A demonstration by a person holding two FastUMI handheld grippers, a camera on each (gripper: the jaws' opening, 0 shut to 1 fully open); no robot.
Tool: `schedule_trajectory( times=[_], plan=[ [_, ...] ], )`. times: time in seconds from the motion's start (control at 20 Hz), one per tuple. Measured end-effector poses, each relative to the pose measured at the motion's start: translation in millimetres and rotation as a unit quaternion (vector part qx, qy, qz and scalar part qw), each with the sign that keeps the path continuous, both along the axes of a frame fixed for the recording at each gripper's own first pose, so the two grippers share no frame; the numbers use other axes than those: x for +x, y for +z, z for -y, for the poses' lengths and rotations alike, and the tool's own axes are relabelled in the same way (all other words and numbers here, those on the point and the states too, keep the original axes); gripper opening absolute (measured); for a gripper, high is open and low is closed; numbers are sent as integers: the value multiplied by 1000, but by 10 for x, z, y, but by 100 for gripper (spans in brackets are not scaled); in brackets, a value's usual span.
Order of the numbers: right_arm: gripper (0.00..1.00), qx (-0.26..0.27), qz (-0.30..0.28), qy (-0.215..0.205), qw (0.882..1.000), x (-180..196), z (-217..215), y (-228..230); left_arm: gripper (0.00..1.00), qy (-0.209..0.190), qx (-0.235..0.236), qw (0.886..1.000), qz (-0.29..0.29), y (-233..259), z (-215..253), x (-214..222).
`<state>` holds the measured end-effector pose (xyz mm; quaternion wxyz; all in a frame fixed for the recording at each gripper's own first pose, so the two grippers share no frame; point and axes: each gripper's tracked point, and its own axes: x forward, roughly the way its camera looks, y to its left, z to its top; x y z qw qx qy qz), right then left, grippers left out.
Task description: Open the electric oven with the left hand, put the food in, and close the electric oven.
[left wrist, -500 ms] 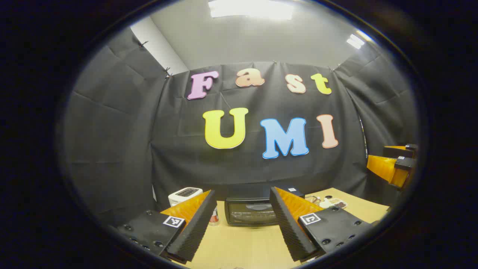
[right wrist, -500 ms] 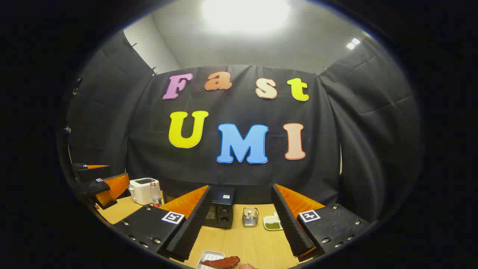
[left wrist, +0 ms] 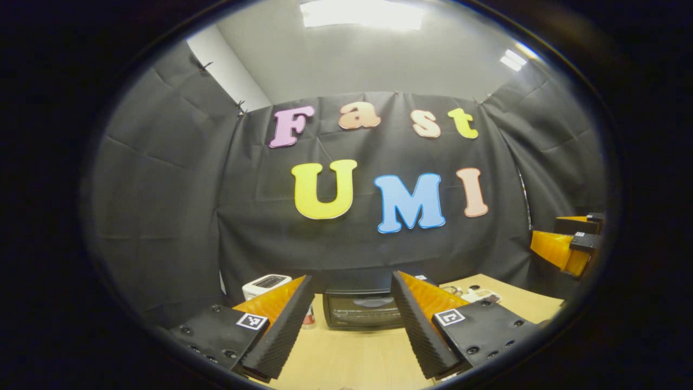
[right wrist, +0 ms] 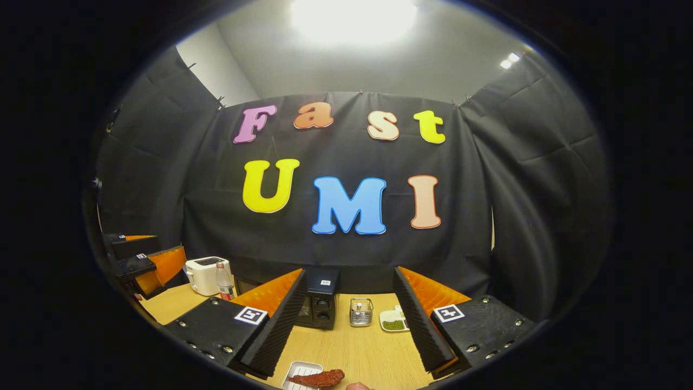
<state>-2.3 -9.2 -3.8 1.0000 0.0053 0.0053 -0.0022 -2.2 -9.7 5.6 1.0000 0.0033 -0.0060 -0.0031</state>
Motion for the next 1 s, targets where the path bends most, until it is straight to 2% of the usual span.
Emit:
schedule_trajectory(
  times=[0.65, 0.85, 1.0],
  plan=[
    [96, 10, 5, 24, 1000, -129, 131, -16, 91, 11, 5, 1000, 1, -3, 226, -107],
    [96, 6, 6, 33, 999, -159, 195, -106, 91, 24, 5, 1000, 9, -8, 204, 7],
    [96, 9, 3, 30, 1000, -149, 209, -144, 95, 23, -4, 1000, 7, -13, 189, 206]
  ],
)
